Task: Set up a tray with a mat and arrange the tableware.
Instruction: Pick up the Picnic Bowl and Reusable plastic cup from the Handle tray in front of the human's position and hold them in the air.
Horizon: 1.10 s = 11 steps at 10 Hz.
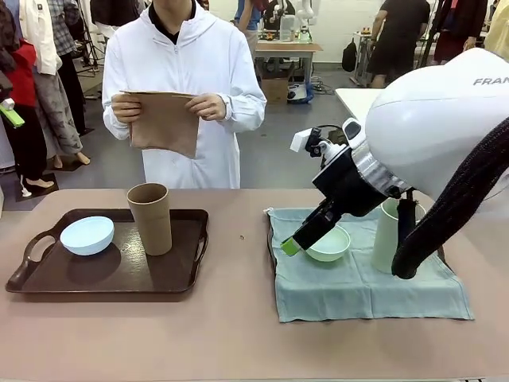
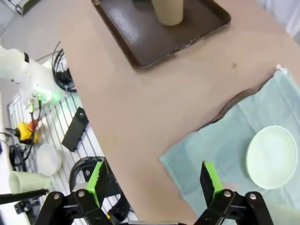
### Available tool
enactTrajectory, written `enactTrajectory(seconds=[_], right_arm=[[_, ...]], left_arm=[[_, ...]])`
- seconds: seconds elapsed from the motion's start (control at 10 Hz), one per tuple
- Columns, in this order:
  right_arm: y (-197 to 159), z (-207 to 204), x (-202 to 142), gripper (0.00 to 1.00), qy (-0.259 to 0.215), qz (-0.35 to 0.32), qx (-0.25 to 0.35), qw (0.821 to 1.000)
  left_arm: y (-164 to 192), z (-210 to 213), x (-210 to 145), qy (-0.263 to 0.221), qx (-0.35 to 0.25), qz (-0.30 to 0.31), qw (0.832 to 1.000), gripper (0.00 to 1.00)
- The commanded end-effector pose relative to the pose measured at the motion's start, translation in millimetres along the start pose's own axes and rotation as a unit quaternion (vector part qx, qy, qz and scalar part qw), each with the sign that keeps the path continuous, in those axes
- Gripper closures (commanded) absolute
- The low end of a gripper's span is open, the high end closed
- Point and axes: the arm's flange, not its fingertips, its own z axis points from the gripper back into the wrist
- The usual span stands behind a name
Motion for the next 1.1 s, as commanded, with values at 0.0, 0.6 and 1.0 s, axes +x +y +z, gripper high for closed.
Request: enactTrajectory(seconds=[0.0, 0.6, 1.0], right_arm=[[0.9, 25.2, -0.5, 0.0, -0.012, 0.003, -0.011, 1.0], [-12.9, -12.2, 37.9, 0.0, -0.076, 0.063, 0.009, 0.995], [-13.1, -99.5, 126.4, 0.0, -0.123, 0.227, -0.021, 0.966]], left_arm=[[-4.0, 4.6, -8.7, -0.008, 0.001, -0.006, 1.0, 0.14], [-8.2, 4.2, 12.3, -0.025, 0.006, 0.004, 1.0, 0.14], [-20.1, -31.3, 17.1, 0.005, 0.064, -0.039, 0.997, 0.14]])
